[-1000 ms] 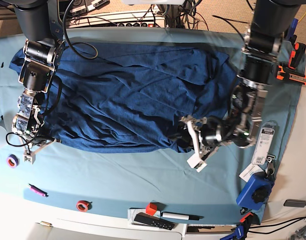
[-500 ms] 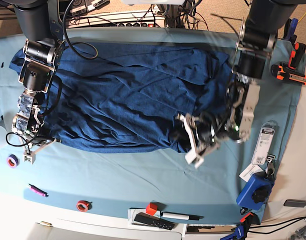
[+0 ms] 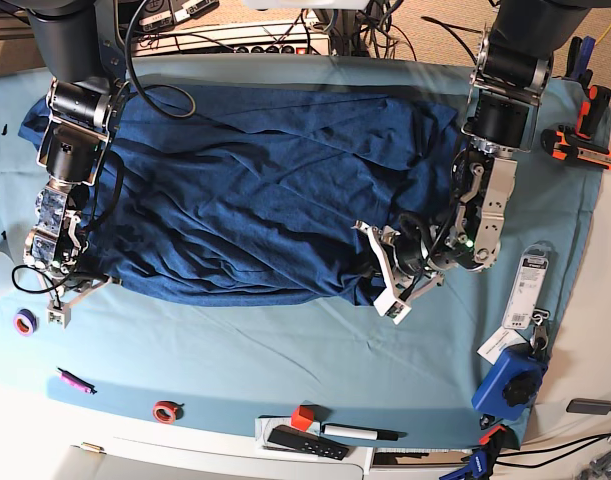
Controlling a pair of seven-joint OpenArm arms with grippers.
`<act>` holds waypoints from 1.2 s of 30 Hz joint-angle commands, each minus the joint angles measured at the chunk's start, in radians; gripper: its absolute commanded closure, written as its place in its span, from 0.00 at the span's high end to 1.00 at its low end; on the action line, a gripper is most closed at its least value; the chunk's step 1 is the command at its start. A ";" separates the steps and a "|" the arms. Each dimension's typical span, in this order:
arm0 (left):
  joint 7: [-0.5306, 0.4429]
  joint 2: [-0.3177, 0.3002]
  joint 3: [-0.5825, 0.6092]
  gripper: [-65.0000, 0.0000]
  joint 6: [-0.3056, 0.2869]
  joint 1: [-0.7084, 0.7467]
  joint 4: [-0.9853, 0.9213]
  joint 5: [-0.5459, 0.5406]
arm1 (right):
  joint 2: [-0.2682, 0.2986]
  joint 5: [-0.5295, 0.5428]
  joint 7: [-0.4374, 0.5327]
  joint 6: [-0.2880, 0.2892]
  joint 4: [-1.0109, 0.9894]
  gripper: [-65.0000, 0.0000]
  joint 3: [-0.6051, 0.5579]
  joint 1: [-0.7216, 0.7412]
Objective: Layout the t-shirt on the table in an organized manner, then fold the t-shirt properly
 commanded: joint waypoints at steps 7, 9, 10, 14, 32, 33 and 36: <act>-0.023 -0.109 -0.005 0.00 -0.002 -0.025 0.016 -0.021 | 0.023 -0.031 0.029 -0.040 0.018 0.00 0.002 0.030; -0.023 -0.135 -0.012 0.00 -0.002 -0.025 0.016 -0.046 | 0.023 -0.031 0.033 -0.055 0.018 0.00 0.002 0.030; -0.023 -0.145 -0.017 0.00 -0.002 -0.025 0.016 -0.056 | 0.022 -0.031 0.034 -0.055 0.018 0.00 0.002 0.030; -0.022 -0.158 -0.041 0.00 -0.003 -0.025 0.016 -0.062 | 0.023 -0.032 0.034 -0.054 0.018 0.00 0.002 0.030; -0.010 -0.169 -0.064 0.00 -0.011 -0.019 0.016 -0.063 | 0.023 -0.135 0.066 -0.202 0.018 0.00 0.002 0.031; -0.010 -0.169 -0.064 0.00 -0.011 -0.019 0.016 -0.063 | 0.023 -0.135 0.066 -0.201 0.018 0.00 0.002 0.031; -0.010 -0.169 -0.064 0.00 -0.011 -0.019 0.016 -0.063 | 0.023 -0.136 0.065 -0.171 0.018 0.00 0.002 0.031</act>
